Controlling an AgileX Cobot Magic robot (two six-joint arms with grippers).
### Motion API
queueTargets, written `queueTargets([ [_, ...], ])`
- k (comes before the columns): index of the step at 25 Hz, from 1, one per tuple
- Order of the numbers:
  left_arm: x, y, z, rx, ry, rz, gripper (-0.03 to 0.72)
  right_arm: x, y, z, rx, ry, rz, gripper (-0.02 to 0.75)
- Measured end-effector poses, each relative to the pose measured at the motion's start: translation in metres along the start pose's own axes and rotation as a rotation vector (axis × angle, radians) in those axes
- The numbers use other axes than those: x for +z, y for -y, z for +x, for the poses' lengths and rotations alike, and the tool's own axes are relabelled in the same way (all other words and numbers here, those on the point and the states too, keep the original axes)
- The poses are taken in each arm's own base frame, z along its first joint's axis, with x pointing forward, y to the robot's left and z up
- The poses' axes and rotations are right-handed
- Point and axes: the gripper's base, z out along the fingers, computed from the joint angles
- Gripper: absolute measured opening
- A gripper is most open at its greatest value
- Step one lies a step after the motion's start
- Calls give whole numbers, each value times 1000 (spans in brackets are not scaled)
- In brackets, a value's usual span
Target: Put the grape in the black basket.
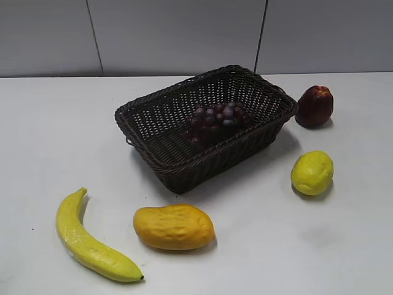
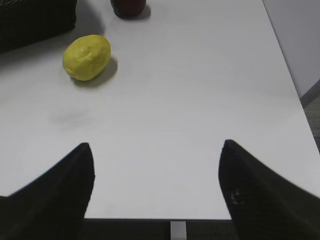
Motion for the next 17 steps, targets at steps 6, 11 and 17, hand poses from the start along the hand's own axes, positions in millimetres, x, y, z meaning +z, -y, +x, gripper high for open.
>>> queueTargets([
  [6,0,0,0,0,0,0,574,0,0,0,0,0,0,588],
  [11,0,0,0,0,1,0,573,0,0,0,0,0,0,588],
  [17,0,0,0,0,1,0,555,0,0,0,0,0,0,588],
])
